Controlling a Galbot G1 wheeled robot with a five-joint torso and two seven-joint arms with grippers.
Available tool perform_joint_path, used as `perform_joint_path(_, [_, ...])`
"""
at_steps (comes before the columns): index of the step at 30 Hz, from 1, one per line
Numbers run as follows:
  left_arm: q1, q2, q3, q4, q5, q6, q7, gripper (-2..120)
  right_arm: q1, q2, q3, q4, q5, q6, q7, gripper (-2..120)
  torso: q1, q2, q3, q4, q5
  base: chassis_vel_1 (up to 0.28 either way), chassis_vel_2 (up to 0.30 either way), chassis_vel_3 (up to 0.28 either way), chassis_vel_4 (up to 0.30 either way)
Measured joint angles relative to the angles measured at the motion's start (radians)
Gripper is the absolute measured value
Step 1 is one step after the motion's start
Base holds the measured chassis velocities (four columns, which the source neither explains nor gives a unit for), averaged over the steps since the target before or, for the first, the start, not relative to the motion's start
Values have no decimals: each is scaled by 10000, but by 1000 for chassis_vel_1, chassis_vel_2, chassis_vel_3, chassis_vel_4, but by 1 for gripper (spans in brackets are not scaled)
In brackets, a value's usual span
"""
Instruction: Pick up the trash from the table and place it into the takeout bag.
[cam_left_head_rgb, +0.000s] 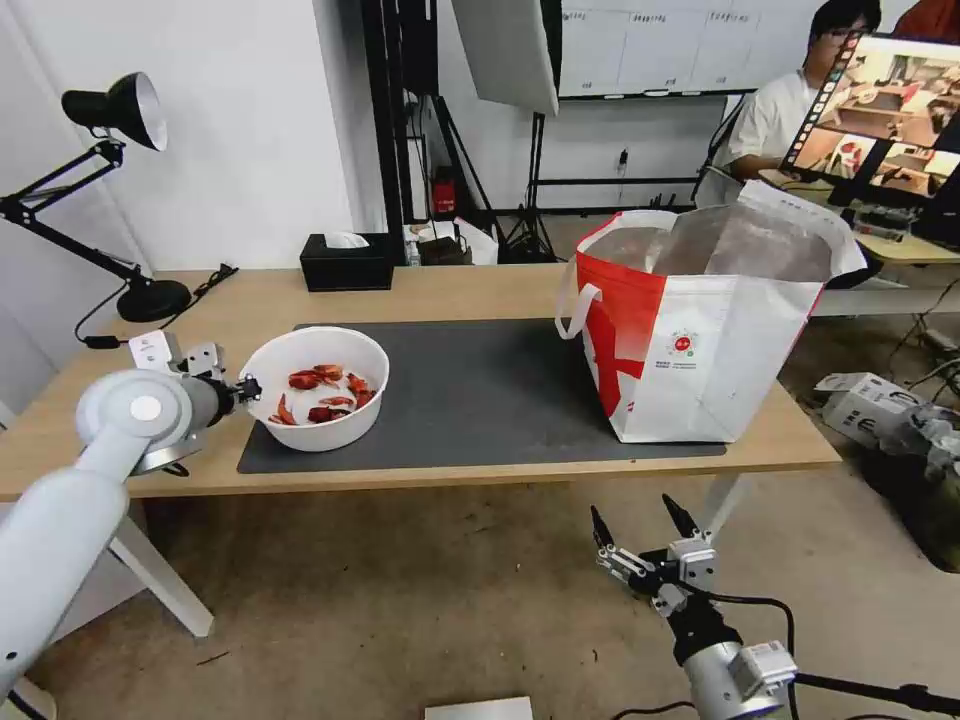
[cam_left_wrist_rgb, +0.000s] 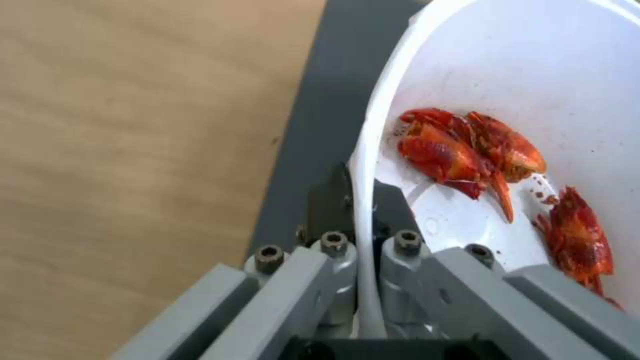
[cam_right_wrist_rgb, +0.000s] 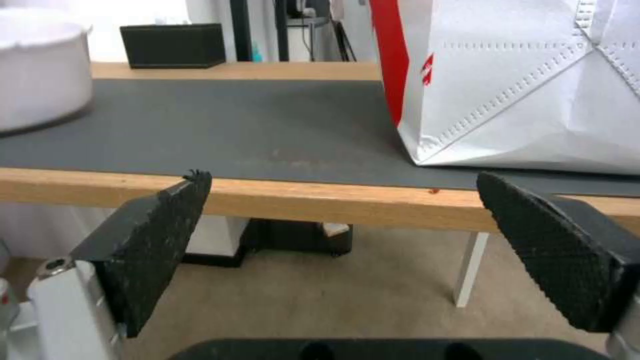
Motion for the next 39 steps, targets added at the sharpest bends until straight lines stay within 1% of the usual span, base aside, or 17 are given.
perform_joint_path(2, [-36,6,-18,-138,12,-140,0,0,0,0,0,0,0,0,0,100,0,0,0,-1,1,0,0,0,0])
perform_joint_path(5, [-94,78,-48,-580,368,-678,22,0,0,0,-1,0,0,0,0,100,0,0,0,0,0,0,0,0,0])
perform_joint_path(9, [-119,134,-47,-784,746,-962,92,0,0,0,0,0,0,0,0,100,0,0,0,0,1,0,0,0,0])
perform_joint_path(11, [-140,195,13,-977,1429,-1526,199,0,0,0,0,0,0,0,0,100,0,1,0,0,1,0,0,0,0])
perform_joint_path(12, [-140,195,13,-977,1429,-1526,199,0,0,0,0,0,0,0,0,100,0,1,0,0,1,0,0,0,0])
perform_joint_path(14, [-25,263,51,-1084,2501,-1968,605,0,1,0,-1,-1,0,0,0,100,0,2,0,-2,2,0,0,0,0])
perform_joint_path(15, [-25,263,51,-1084,2501,-1968,605,0,1,0,-1,-1,0,0,0,100,0,2,0,-2,2,0,0,0,0])
perform_joint_path(17, [167,325,63,-1110,3461,-2243,988,0,0,1,0,0,0,0,0,100,0,2,0,2,-2,0,0,0,0])
perform_joint_path(19, [302,350,65,-1110,4200,-2496,1234,0,0,1,0,-1,0,0,0,100,0,2,0,1,0,0,0,0,0])
perform_joint_path(20, [302,350,65,-1110,4200,-2496,1234,0,0,1,0,-1,0,0,0,100,0,2,0,1,0,0,0,0,0])
perform_joint_path(21, [393,365,67,-1084,4673,-2660,1414,0,0,0,0,0,0,0,0,100,0,2,0,0,-2,0,0,0,0])
perform_joint_path(22, [443,373,64,-1089,4821,-2714,1489,0,0,1,0,-1,0,0,0,100,0,2,0,0,0,0,0,0,0])
perform_joint_path(28, [559,352,46,-1145,4878,-2772,1562,0,0,0,0,-1,0,0,0,100,0,2,0,1,0,0,0,0,0])
perform_joint_path(34, [626,299,47,-1223,4846,-3035,1784,0,0,0,0,-1,0,0,0,100,1,2,0,0,0,0,0,0,0])
perform_joint_path(36, [759,295,51,-1246,5094,-3165,2115,0,0,0,0,0,0,0,0,100,1,2,0,0,0,0,0,0,0])
perform_joint_path(39, [831,297,51,-1256,5145,-3177,2209,0,0,0,0,-1,0,0,0,100,0,2,0,0,0,0,0,0,0])
